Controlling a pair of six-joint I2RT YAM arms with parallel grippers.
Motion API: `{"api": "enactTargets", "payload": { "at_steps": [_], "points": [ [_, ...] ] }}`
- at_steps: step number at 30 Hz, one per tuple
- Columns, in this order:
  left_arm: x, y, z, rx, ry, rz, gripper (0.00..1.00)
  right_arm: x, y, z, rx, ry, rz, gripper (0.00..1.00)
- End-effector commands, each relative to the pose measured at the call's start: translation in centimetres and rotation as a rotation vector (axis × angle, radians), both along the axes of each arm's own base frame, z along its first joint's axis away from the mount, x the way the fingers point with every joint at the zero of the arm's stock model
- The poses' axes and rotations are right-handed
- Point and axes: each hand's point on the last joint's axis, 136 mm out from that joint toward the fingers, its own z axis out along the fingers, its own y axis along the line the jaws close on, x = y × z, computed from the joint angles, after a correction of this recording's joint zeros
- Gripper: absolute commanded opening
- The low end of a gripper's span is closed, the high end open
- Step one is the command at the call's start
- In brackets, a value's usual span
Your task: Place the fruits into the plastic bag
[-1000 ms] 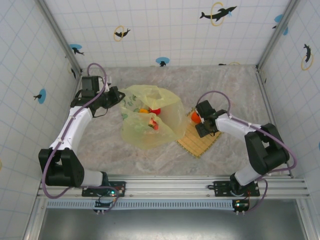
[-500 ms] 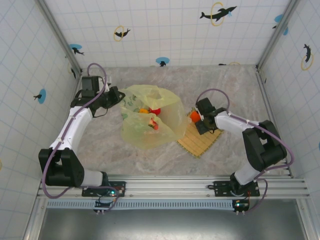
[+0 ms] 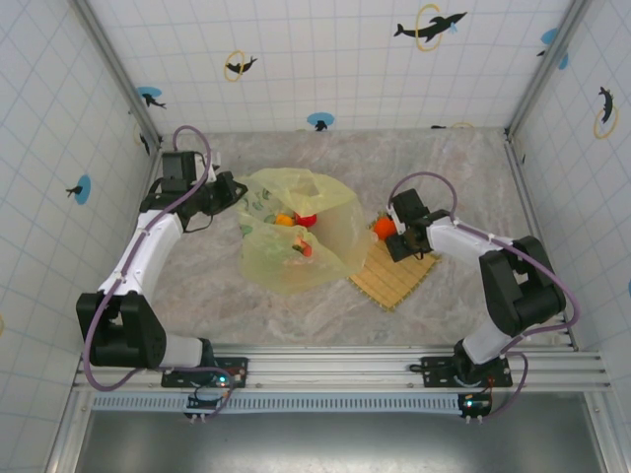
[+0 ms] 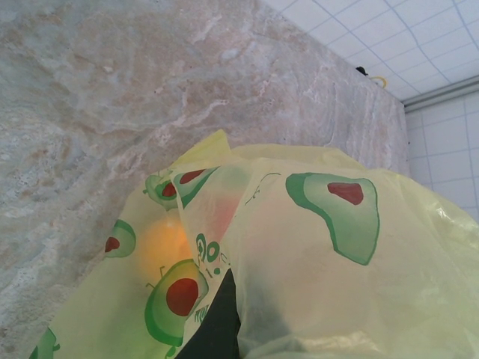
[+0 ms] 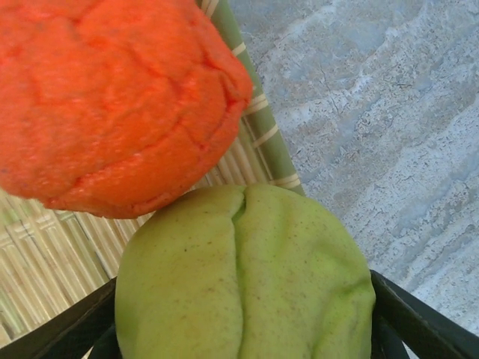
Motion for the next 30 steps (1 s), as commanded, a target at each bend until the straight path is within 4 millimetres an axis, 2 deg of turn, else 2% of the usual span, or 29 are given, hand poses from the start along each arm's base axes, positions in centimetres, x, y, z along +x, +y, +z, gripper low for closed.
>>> {"api": "enactTargets", "payload": {
  "at_steps": [1,6,10,13,15,18,20,23,26,30],
  "points": [
    [-0.2,0.0,0.3,0.0,-0.021,-0.015,0.0,0.5,0.4,0.2,0.017,0.005,0.004,0.74],
    [-0.3,0.0,0.4,-0.002,-0.022,-0.015,0.0,-0.1,-0.4,1.3,0.004,-0.006,-0.029,0.65],
    [-0.4,0.0,0.4,-0.002,-0.022,-0.014,0.0,-1.5,-0.9,2.7,0.031,-0.016,-0.068,0.6],
    [-0.4,0.0,0.2,-0.003,-0.019,-0.013,0.0,-2.9,-1.3,4.4,0.063,-0.038,-0.087,0.57],
    [-0.4,0.0,0.2,-0.004,-0.017,-0.015,0.0,-3.5,-0.8,6.1,0.116,-0.065,-0.07,0.55],
    [-0.5,-0.1,0.1,-0.008,-0.014,-0.016,0.0,-4.0,1.7,10.0,0.27,-0.133,0.01,0.53],
    [-0.5,0.0,0.1,-0.008,-0.016,-0.017,0.0,-4.1,4.1,13.3,0.406,-0.194,0.076,0.52],
    [-0.6,-0.1,0.1,-0.016,-0.017,-0.017,0.0,-4.7,7.7,17.3,0.561,-0.252,0.176,0.52],
    [-0.6,-0.2,0.1,-0.024,-0.014,-0.019,0.0,-5.5,11.4,19.5,0.644,-0.275,0.282,0.52],
    [-0.6,-0.3,0.2,-0.031,-0.015,-0.021,0.0,-6.3,15.5,20.7,0.671,-0.274,0.397,0.52]
  ]
}}
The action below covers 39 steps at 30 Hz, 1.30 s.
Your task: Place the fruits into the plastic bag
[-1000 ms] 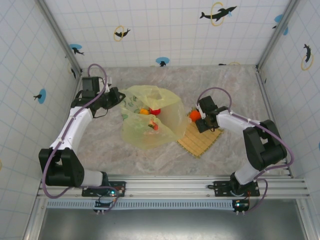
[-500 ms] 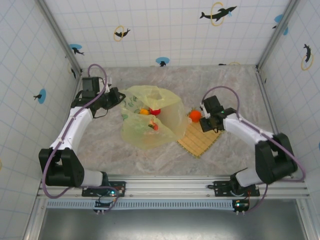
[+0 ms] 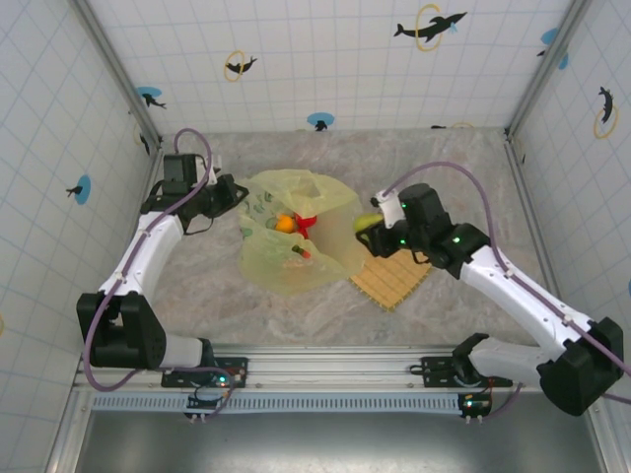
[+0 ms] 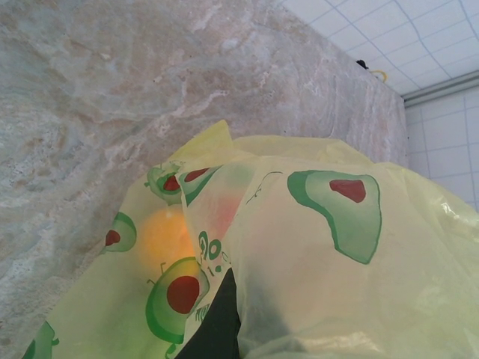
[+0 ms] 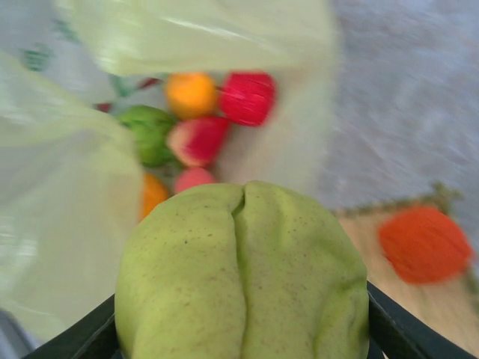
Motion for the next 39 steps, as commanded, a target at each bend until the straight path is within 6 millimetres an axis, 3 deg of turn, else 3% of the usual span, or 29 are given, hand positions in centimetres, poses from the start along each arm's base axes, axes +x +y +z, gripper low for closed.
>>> {"api": "enactTargets", "payload": {
  "at_steps": [1,6,13,22,30,35,39],
  "points": [
    [-0.2,-0.2,0.8,-0.023,-0.03,-0.014,0.0,0.1,4.1,2.7,0.083,-0.05,0.099,0.53],
    [-0.3,-0.4,0.9,-0.035,-0.028,-0.02,0.0,0.8,7.3,1.2,0.037,-0.036,0.147,0.53],
    [-0.5,-0.6,1.1,-0.051,-0.031,-0.029,0.0,3.4,7.6,-3.2,-0.075,-0.036,0.056,0.54],
    [-0.8,-1.1,1.1,-0.09,-0.027,-0.045,0.0,4.0,12.0,-7.9,-0.053,-0.024,0.063,0.56],
    [-0.9,-1.1,0.9,-0.091,-0.02,-0.04,0.0,1.2,17.7,-7.6,0.147,0.053,0.219,0.59],
    [-0.9,-1.0,0.9,-0.092,-0.017,-0.034,0.0,-0.8,19.3,-8.2,0.189,0.111,0.309,0.6],
    [-0.9,-1.0,0.9,-0.088,-0.019,-0.03,0.0,-1.5,20.2,-7.4,0.215,0.112,0.353,0.6]
  ]
}}
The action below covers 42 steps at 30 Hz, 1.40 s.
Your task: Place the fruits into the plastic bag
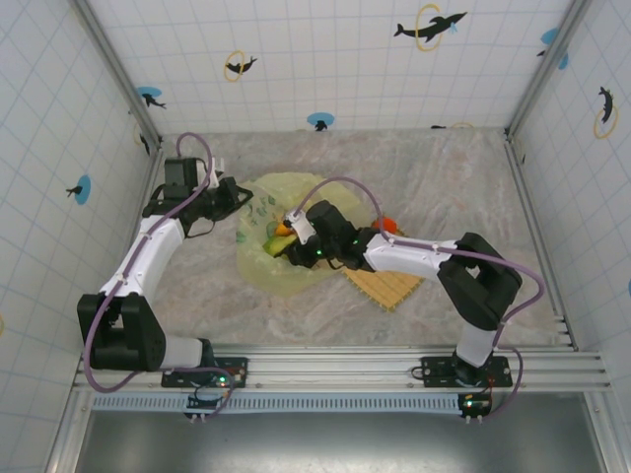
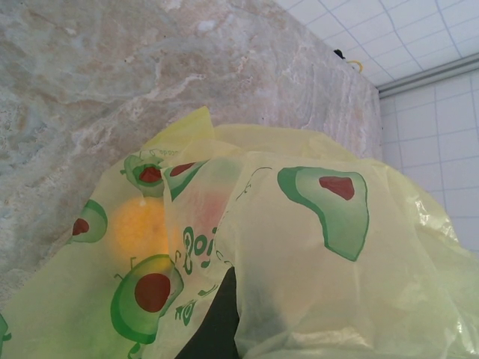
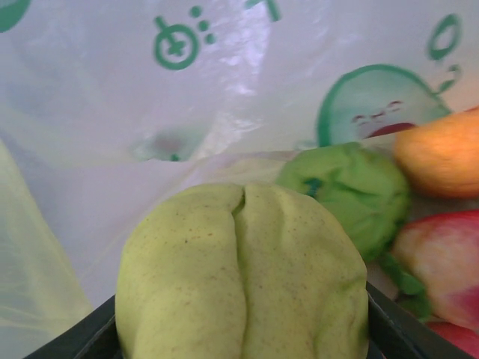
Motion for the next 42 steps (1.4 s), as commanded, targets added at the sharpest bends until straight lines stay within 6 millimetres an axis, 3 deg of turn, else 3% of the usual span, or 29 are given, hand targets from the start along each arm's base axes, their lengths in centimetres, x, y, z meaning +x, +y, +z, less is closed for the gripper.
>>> {"api": "enactTargets", "payload": {
  "at_steps": [1,5,9,12,16,22,27,34,42],
  "points": [
    [-0.2,0.0,1.0,-0.016,-0.03,0.001,0.0,-0.3,1.6,2.1,0.085,-0.019,0.043,0.6],
    [-0.3,0.0,1.0,-0.015,-0.031,0.003,0.0,0.0,1.7,3.0,0.112,-0.043,0.045,0.6],
    [-0.2,0.0,1.1,-0.018,-0.034,0.002,0.0,0.4,2.2,1.0,0.058,-0.008,0.048,0.6],
    [-0.3,0.0,1.1,-0.018,-0.033,0.001,0.0,1.9,2.4,-0.8,-0.013,-0.003,-0.013,0.61],
    [-0.3,0.0,1.2,-0.018,-0.034,-0.001,0.0,3.3,3.3,-1.6,-0.021,0.006,-0.057,0.62],
    [-0.2,0.0,1.1,-0.017,-0.035,0.002,0.0,0.8,5.8,-2.0,0.046,0.092,0.078,0.65],
    [-0.3,0.0,1.2,-0.015,-0.038,0.002,0.0,-0.2,5.6,-3.3,-0.004,0.11,0.12,0.69],
    [-0.3,0.0,1.1,-0.011,-0.038,0.001,0.0,0.4,4.3,-1.0,-0.001,0.067,0.108,0.82],
    [-0.4,0.1,0.9,-0.007,-0.037,-0.003,0.0,1.9,1.9,2.6,-0.005,-0.02,0.009,0.79]
  ]
}}
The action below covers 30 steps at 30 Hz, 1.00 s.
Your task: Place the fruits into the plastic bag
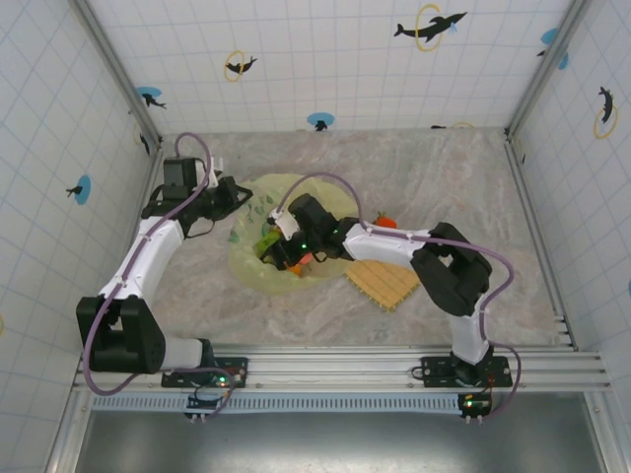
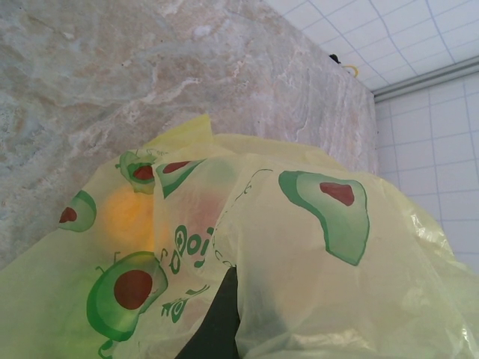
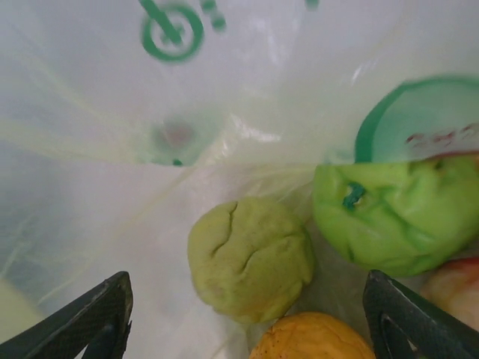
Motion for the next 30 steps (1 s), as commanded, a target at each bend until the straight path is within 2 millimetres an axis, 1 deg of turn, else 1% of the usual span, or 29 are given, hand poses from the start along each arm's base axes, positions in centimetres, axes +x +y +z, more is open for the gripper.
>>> {"api": "enactTargets", "payload": {
  "at_steps": [1,3,5,7,10,13,16,18,19,25,30],
  "points": [
    [-0.4,0.0,0.5,0.002,-0.031,-0.011,0.0,1.3,-1.9,3.4,0.002,-0.095,-0.082,0.78],
    [-0.4,0.1,0.5,0.004,-0.033,-0.011,0.0,2.8,-3.6,3.7,-0.057,-0.163,-0.189,0.73],
    [-0.4,0.1,0.4,0.005,-0.032,-0.012,0.0,3.9,-5.0,3.8,-0.117,-0.219,-0.266,0.7],
    [-0.5,0.1,0.3,0.007,-0.03,-0.013,0.0,4.1,-5.6,4.2,-0.142,-0.247,-0.295,0.69],
    [-0.5,0.1,0.1,0.008,-0.028,-0.013,0.0,3.6,-5.9,5.2,-0.113,-0.249,-0.291,0.69],
    [-0.5,0.1,0.0,0.01,-0.026,-0.013,0.0,2.2,-5.7,6.7,-0.026,-0.22,-0.227,0.69],
    [-0.5,0.2,-0.1,0.014,-0.025,-0.009,0.0,-0.6,-5.3,8.1,0.093,-0.147,-0.081,0.7],
    [-0.5,0.2,-0.2,0.015,-0.025,-0.007,0.0,-1.9,-5.7,8.7,0.128,-0.116,-0.028,0.7],
    [-0.5,0.2,-0.3,0.015,-0.022,-0.008,0.0,-2.9,-6.0,9.1,0.155,-0.093,0.014,0.71],
    [-0.3,0.2,-0.4,0.01,-0.019,-0.001,0.0,-5.1,-8.8,11.0,0.264,-0.028,0.078,0.72],
    [-0.1,0.3,-0.4,0.015,-0.019,0.004,0.0,-5.9,-11.4,12.9,0.328,-0.022,0.084,0.74]
  ]
}}
